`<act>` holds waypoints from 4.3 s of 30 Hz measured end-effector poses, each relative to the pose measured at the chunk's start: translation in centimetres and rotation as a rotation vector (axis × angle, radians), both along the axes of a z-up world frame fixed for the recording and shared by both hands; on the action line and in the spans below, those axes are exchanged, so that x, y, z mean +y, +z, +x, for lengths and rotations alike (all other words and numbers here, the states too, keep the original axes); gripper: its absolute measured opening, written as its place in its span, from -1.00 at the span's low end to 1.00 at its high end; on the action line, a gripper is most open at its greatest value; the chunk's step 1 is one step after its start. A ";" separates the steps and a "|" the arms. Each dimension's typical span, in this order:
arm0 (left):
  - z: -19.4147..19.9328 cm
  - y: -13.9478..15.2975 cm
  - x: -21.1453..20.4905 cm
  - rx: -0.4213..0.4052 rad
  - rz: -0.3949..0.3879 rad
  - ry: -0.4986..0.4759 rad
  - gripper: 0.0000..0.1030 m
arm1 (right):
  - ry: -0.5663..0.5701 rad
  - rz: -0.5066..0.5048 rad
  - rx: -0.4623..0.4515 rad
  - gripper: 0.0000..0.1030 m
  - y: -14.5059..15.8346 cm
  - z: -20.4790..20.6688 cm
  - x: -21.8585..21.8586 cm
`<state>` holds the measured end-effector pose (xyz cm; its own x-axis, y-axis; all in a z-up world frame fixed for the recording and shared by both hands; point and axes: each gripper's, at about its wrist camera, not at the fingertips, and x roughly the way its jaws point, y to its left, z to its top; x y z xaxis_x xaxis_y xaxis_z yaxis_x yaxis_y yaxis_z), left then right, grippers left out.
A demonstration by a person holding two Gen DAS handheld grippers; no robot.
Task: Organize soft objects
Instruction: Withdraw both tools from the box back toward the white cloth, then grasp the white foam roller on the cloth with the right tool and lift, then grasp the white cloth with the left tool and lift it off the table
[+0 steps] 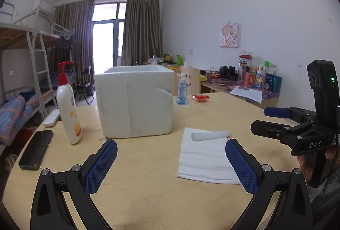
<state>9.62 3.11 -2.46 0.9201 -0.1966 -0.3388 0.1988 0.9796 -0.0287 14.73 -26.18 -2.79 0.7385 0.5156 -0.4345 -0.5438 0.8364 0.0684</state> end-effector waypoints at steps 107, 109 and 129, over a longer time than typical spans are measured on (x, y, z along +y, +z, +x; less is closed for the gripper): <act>10.2 -6.6 -9.6 0.495 0.125 0.084 -0.47 | 0.242 -0.214 0.414 -0.12 -5.8 7.3 -4.2; 10.1 -6.6 -9.2 0.492 0.129 0.084 -0.71 | 0.244 -0.216 0.397 0.06 -5.6 7.2 -4.2; 9.3 -5.7 -8.5 0.474 0.096 0.024 -0.89 | 0.372 -0.359 0.324 -0.10 -5.3 7.0 0.2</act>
<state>18.91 -5.34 -8.17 0.6637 -0.1247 -0.7375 0.1632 0.9864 -0.0199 21.74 -25.94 -8.09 0.3381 0.4935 -0.8014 -0.8028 0.5955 0.0280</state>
